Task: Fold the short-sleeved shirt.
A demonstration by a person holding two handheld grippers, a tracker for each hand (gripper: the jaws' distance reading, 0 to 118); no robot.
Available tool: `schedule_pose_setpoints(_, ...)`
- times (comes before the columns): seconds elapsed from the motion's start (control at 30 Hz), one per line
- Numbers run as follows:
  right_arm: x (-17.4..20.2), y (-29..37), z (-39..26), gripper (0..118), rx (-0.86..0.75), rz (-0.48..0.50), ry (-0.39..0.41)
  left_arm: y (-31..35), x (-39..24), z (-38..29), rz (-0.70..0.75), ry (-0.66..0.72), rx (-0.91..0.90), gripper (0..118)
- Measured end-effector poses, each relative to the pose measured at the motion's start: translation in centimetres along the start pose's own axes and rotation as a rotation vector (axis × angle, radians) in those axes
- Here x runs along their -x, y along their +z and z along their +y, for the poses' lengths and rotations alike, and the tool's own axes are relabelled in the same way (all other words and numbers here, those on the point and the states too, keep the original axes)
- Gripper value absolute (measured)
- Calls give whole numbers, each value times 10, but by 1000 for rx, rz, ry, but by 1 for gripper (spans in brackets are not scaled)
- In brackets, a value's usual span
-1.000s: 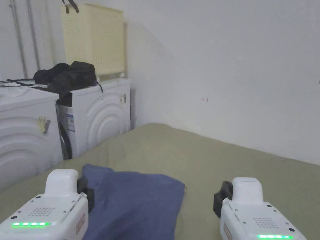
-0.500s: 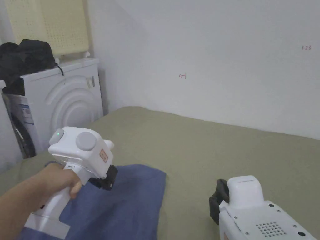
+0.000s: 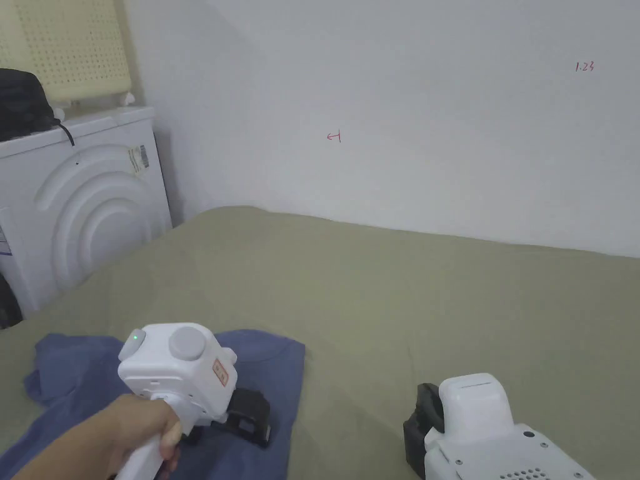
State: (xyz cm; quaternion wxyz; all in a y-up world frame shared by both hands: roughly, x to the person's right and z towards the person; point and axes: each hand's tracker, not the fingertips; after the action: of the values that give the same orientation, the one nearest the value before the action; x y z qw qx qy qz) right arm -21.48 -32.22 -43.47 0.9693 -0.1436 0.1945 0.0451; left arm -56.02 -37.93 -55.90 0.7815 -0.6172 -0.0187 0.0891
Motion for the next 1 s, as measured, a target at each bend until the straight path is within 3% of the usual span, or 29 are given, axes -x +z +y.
schedule_pose_setpoints(0.07, 1, 3, -3, 7, -3, 0, 10, -7, 3, 0, 8, 37, 8, 62)
schedule_pose_setpoints(0.1, 0, 4, -4, 7, -2, 0, 17, -5, 2, -4, 86, 51, -14, 37)
schedule_pose_setpoints(0.13, -1, 5, -5, 7, 0, 0, 23, 1, 1, -5, 145, 39, -50, 26)
schedule_pose_setpoints(0.17, -3, 6, -7, 7, 3, -2, 25, 8, 3, -7, 79, 34, -85, 26)
schedule_pose_setpoints(0.2, -6, 8, -9, 7, 6, -4, 21, 14, 5, -6, 50, 37, -91, 3)
schedule_pose_setpoints(0.4, -36, 27, -16, 7, 9, -60, 17, 55, -10, -7, -73, 21, -225, 2)
schedule_pose_setpoints(0.57, -81, 58, -18, 7, 2, -166, 10, 106, -63, 9, -115, -83, -353, 2)
schedule_pose_setpoints(0.8, -157, 113, -16, 7, -9, -338, -38, 158, -223, 13, -239, -324, -413, 2)
schedule_pose_setpoints(1.0, -222, 173, -19, 7, -11, -489, -54, 156, -376, 5, -351, -547, -384, 2)
